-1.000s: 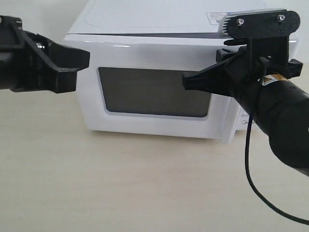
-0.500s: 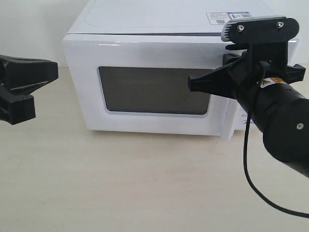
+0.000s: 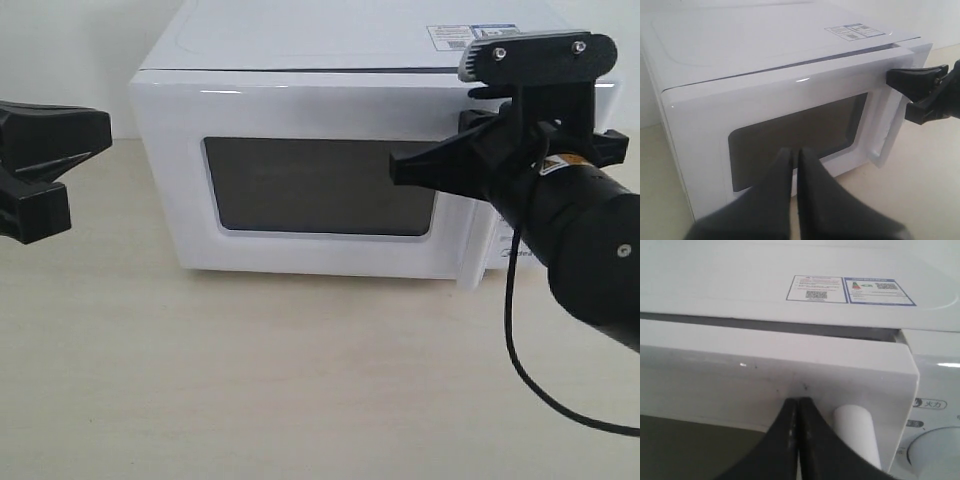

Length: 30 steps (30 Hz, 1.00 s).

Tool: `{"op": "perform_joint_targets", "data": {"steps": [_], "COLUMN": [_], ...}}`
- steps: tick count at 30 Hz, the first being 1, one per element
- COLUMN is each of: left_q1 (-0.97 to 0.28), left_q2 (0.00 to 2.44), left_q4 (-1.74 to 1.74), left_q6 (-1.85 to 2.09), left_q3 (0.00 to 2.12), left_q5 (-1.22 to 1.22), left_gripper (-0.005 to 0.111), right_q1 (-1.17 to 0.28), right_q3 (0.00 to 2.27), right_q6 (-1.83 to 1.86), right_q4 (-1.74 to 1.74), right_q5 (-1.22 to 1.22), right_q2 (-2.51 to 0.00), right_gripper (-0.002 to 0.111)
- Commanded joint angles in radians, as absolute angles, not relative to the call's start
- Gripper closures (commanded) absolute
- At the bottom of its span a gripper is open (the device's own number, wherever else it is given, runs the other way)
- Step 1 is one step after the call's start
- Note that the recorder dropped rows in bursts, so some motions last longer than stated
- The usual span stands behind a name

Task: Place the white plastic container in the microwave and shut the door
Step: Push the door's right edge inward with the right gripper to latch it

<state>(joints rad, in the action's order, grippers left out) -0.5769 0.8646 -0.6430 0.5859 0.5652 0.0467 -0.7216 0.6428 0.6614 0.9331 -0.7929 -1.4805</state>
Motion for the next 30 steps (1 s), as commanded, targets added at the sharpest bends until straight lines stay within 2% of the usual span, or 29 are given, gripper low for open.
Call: {"op": "perform_joint_targets", "data": {"steps": [1, 7, 15, 19, 25, 30], "left_q1": [-0.580, -0.580, -0.580, -0.580, -0.573, -0.539], "left_q2": [0.856, 0.856, 0.856, 0.856, 0.856, 0.856], "left_q4": [-0.637, -0.637, -0.629, -0.627, -0.627, -0.627], "left_q6": [0.577, 0.577, 0.577, 0.584, 0.593, 0.595], "left_q3": [0.561, 0.561, 0.561, 0.561, 0.561, 0.561], "left_q5": [0.033, 0.033, 0.033, 0.013, -0.005, -0.005], "left_gripper": [0.102, 0.102, 0.102, 0.102, 0.102, 0.102], "right_q1": [-0.706, -0.648, -0.656, -0.746, -0.951, -1.046], "right_q3": [0.716, 0.733, 0.733, 0.709, 0.613, 0.505], "right_q6": [0.719, 0.724, 0.742, 0.742, 0.848, 0.846], "right_q4": [0.939, 0.959, 0.961, 0.966, 1.121, 1.143], "right_q5": [-0.821, -0.739, -0.701, -0.714, -0.954, -1.003], "right_q2": [-1.480, -1.480, -1.484, -1.443, -1.386, -1.338], "right_gripper": [0.109, 0.109, 0.109, 0.109, 0.109, 0.109]}}
